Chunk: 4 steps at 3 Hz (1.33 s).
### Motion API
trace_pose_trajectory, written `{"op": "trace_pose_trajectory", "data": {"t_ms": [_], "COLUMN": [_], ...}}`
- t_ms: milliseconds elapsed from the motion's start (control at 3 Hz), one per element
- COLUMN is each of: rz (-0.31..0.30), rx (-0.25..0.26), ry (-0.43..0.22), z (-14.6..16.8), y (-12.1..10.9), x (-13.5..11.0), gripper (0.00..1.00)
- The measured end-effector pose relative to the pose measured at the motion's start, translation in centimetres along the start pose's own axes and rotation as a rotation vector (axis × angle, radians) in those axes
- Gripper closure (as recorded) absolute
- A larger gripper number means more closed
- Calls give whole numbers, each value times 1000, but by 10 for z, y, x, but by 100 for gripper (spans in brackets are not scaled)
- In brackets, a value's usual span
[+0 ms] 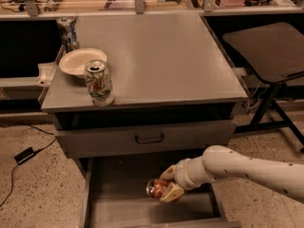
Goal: Place coke can into middle drawer
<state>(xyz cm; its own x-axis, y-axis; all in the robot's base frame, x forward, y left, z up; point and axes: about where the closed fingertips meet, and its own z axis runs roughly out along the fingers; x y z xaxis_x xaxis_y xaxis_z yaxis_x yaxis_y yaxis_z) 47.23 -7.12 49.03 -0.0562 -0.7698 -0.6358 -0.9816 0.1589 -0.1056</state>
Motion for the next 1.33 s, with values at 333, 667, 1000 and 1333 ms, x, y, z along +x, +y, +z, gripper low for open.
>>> {"op": "trace_pose_trajectory", "data": {"t_ms": [333,667,1000,1333], "rz": [-44,-75,-80,-48], "rx": [-25,-31,-34,-1], "ry": [45,80,89,124], "z": [22,46,61,66], "y": [6,2,6,12], "x": [12,23,35,50], "gripper": [100,100,100,78]}}
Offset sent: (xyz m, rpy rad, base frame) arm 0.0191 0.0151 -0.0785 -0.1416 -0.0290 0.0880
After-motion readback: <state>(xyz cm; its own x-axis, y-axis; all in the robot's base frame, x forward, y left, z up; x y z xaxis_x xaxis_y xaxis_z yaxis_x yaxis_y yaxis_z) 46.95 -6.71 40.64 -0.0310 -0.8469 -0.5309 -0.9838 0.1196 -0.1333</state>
